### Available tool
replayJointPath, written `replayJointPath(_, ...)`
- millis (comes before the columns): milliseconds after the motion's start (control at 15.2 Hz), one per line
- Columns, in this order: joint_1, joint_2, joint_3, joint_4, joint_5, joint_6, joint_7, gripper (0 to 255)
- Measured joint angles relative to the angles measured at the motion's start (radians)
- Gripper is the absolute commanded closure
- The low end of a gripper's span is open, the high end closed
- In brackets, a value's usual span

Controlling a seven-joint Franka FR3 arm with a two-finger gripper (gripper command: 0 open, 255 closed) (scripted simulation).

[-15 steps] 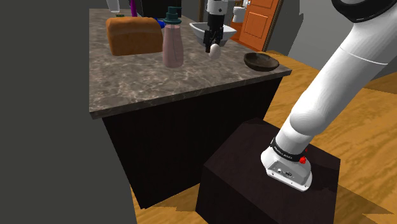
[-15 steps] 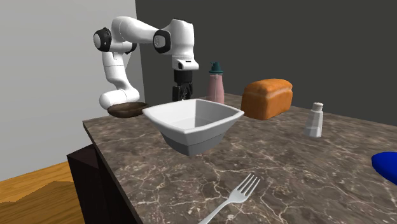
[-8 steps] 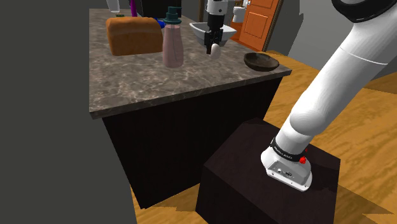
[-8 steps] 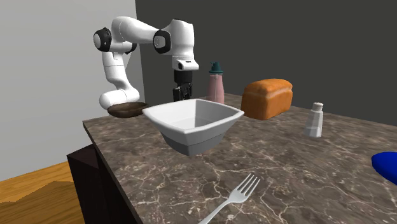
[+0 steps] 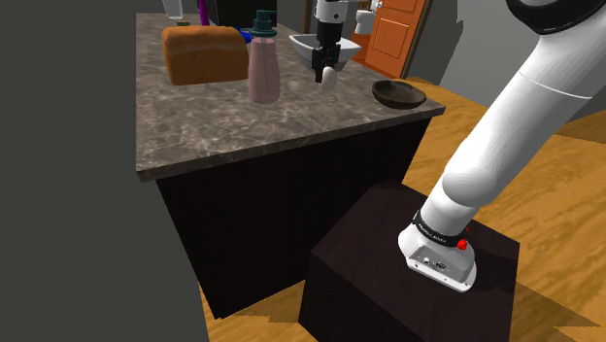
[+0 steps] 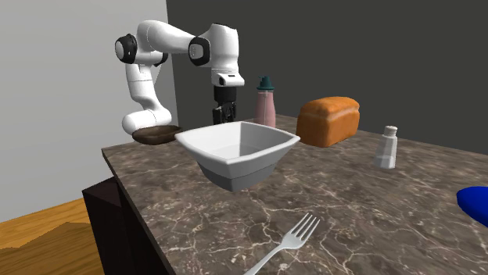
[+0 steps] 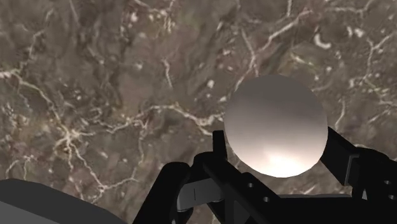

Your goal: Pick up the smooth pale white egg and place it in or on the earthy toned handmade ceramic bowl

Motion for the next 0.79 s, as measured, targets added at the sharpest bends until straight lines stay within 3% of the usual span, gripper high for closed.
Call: replayJointPath(792,0.000,0.003,0.000,0.151,0.000,-0.149,0.000,255)
